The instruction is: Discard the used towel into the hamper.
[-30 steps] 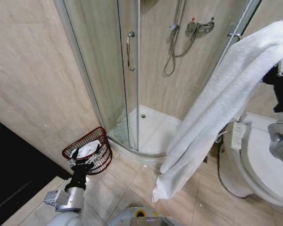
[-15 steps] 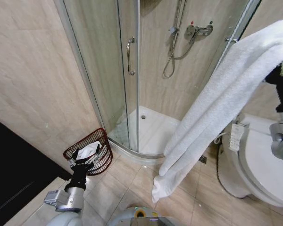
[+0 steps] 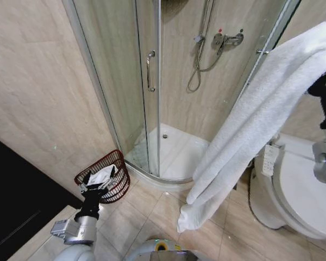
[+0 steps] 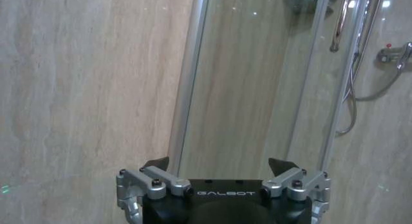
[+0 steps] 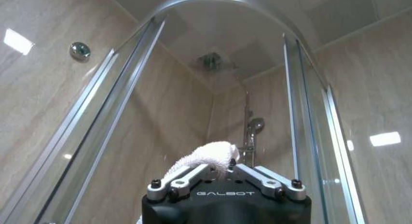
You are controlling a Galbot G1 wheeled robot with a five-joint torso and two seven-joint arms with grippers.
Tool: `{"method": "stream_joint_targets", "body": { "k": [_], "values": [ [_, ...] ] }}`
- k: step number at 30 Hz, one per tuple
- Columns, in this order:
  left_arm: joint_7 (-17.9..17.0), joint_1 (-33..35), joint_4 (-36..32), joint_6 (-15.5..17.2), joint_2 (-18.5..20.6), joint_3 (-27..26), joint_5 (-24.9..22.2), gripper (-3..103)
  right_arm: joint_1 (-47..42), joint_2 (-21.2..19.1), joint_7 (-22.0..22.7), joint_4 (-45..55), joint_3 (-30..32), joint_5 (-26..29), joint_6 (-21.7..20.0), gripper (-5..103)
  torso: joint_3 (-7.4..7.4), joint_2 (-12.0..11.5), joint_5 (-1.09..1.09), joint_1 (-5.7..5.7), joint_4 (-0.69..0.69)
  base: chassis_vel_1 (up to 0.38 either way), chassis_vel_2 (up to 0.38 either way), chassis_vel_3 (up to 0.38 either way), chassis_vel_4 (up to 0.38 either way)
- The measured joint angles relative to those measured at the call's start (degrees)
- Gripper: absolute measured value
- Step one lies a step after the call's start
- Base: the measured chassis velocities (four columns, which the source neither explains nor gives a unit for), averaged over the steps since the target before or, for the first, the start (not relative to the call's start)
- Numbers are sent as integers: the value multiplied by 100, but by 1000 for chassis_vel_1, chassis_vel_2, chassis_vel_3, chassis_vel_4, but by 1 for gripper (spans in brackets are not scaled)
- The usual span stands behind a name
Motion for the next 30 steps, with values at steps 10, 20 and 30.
{"method": "stream_joint_targets", "body": {
  "k": [10, 20, 30],
  "values": [
    [0, 0, 0, 0, 0, 0, 0, 100, -11, 0, -7, 8, 29, 26, 0, 2, 135, 236, 0, 101, 0, 0, 0, 0, 0],
    [0, 0, 0, 0, 0, 0, 0, 100, -9, -30, -23, 13, 71, 73, -2, 2, 291, 525, 0, 235, 0, 0, 0, 0, 0],
    [0, 0, 0, 0, 0, 0, 0, 100, 18, -107, -28, -20, 195, 167, -3, 2, 434, 788, 0, 356, 0, 0, 0, 0, 0]
  ]
}}
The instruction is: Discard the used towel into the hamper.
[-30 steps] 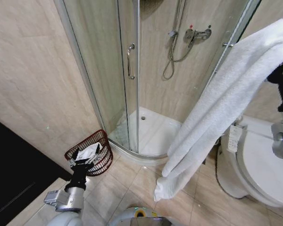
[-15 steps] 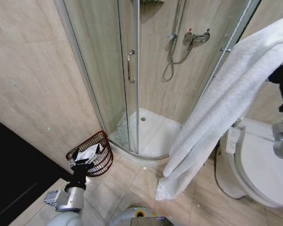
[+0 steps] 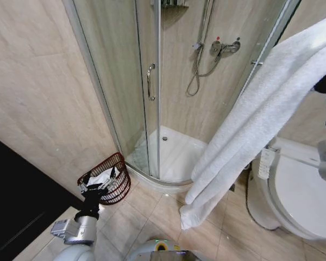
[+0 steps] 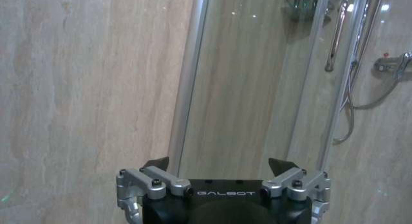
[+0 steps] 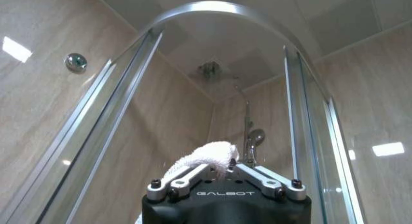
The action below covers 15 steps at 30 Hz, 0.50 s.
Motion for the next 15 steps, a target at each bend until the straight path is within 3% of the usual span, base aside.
{"method": "stream_joint_targets", "body": {
  "k": [15],
  "values": [
    [0, 0, 0, 0, 0, 0, 0, 100, -12, -106, 13, 24, 254, 178, -17, 2, 220, 417, 0, 194, 0, 0, 0, 0, 0]
  ]
}}
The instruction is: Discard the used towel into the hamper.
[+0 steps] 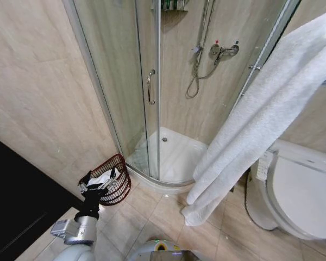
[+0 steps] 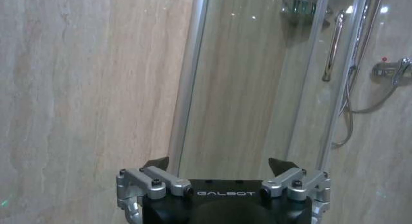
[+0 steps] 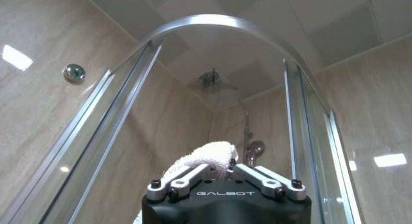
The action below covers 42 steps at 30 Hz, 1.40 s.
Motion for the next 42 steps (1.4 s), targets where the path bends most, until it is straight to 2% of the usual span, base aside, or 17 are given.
{"method": "stream_joint_targets", "body": {
  "k": [18, 37, 42],
  "values": [
    [0, 0, 0, 0, 0, 0, 0, 100, 5, -5, -30, -19, 1, 10, 24, 2, 296, 540, 0, 248, 0, 0, 0, 0, 0],
    [0, 0, 0, 0, 0, 0, 0, 100, -15, 32, -43, 14, -30, -8, 24, 2, 309, 559, 0, 255, 0, 0, 0, 0, 0],
    [0, 0, 0, 0, 0, 0, 0, 100, -35, 44, -45, 40, -32, -9, 24, 2, 351, 650, 0, 298, 0, 0, 0, 0, 0]
  ]
}}
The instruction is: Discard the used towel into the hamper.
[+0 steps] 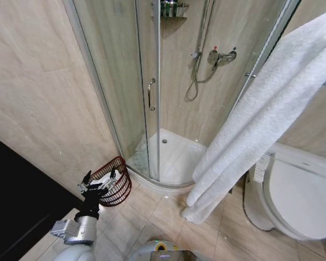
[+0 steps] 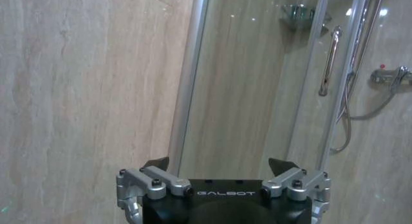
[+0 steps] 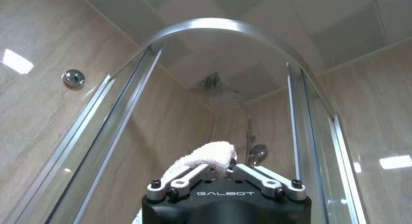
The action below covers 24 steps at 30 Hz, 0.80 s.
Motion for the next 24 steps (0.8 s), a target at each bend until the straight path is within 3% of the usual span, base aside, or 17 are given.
{"method": "stream_joint_targets", "body": {
  "k": [12, 24],
  "values": [
    [0, 0, 0, 0, 0, 0, 0, 100, 11, -5, -30, 16, -65, -7, 1, 2, 156, 286, 0, 134, 0, 0, 0, 0, 0],
    [0, 0, 0, 0, 0, 0, 0, 100, 1, 32, -59, 10, -97, -23, 2, 2, 157, 269, 0, 117, 0, 0, 0, 0, 0]
  ]
}}
